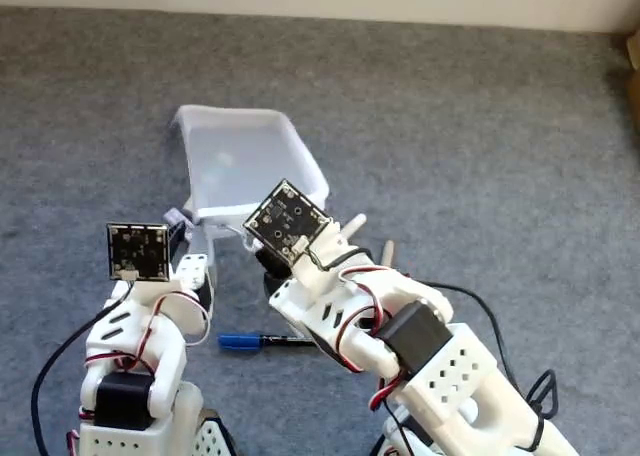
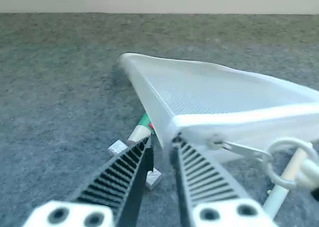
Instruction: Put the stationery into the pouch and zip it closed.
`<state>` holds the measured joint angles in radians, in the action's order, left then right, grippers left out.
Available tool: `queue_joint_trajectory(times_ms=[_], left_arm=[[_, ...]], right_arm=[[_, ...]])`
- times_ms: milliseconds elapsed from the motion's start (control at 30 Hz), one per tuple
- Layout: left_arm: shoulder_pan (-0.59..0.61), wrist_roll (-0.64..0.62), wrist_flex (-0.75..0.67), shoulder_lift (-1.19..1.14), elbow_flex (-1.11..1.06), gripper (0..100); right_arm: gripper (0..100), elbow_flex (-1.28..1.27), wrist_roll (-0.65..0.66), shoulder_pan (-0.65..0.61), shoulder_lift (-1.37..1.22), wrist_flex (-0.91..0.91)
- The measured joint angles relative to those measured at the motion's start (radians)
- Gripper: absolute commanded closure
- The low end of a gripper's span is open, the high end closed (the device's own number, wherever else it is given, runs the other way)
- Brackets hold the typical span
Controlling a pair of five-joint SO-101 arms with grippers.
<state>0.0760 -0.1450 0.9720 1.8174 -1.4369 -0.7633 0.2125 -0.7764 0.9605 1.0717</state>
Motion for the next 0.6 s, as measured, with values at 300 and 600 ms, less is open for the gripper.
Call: queue_joint_trajectory(times_ms=[300,600], left_arm=[[0.028,0.0,0.0,-0.005,0.0,99],[0.028,-0.002,0.0,-0.005,0.0,99]], right_arm=[[99.5,0.0,0.0,0.138,0.0,0.0],[99.5,0.0,0.068,0.241,0.0,0.0]])
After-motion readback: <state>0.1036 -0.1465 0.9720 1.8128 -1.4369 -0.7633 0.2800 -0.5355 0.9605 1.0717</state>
